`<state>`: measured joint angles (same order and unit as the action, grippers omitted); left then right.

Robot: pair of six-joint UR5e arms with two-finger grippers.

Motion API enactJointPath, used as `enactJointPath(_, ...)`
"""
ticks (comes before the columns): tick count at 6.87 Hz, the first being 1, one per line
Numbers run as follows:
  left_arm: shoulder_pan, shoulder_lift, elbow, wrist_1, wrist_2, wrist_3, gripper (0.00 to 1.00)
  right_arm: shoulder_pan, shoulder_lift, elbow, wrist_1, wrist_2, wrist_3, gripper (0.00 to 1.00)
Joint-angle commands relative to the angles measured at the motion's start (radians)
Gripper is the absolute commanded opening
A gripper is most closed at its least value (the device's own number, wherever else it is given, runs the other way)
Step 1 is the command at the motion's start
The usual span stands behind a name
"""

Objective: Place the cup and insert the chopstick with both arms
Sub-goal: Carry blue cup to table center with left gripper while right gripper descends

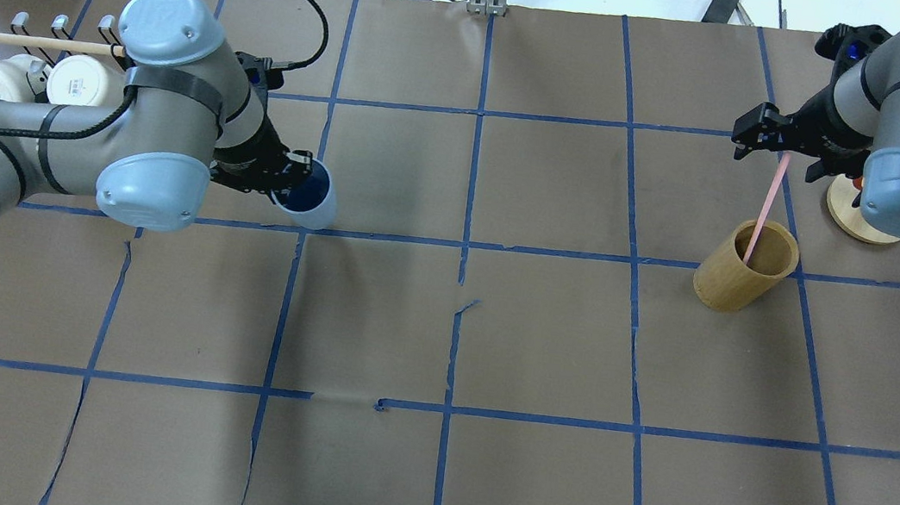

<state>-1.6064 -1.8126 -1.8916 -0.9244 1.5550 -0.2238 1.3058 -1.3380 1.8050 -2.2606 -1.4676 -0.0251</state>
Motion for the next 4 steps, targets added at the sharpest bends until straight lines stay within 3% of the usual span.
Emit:
enactJointPath(1, -0.204, -0.034, 0.063, 0.012, 0.005, -0.295, 0.00, 0.004, -0.007, -0.001, 0.012, -0.003, 0.022, 0.90)
enactJointPath(3, -0.327, -0.085, 0.097, 0.013, 0.007, -0.461, 0.00, 0.006, -0.039, -0.004, 0.073, -0.011, 0.024, 0.89)
enactJointPath(4, -0.352, -0.096, 0.092, 0.012, 0.019, -0.483, 0.00, 0.006, -0.049, -0.003, 0.099, -0.011, 0.024, 0.82)
